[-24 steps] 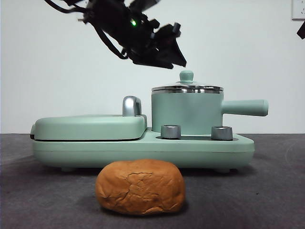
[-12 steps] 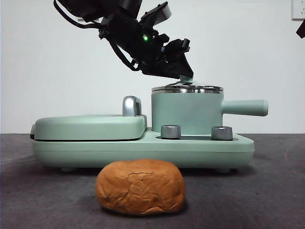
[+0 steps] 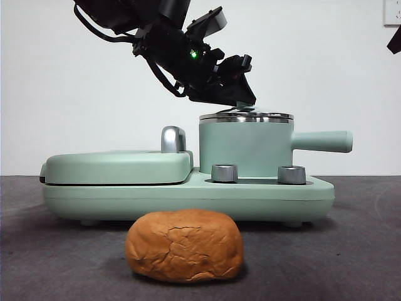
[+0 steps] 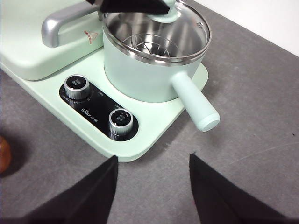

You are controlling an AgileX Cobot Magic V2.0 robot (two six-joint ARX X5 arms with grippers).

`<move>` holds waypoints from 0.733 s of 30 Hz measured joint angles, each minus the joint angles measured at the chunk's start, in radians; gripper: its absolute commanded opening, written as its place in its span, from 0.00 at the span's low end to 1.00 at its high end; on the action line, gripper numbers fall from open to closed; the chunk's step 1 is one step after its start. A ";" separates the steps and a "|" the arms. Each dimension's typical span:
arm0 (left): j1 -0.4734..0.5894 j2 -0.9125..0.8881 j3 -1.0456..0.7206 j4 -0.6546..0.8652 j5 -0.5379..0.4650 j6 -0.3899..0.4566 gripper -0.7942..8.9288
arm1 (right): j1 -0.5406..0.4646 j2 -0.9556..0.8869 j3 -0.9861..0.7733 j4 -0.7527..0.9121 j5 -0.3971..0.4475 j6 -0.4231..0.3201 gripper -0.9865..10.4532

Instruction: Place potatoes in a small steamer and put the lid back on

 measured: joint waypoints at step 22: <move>-0.013 0.022 0.001 0.027 -0.005 0.000 0.09 | 0.000 0.001 0.000 0.000 0.000 0.000 0.30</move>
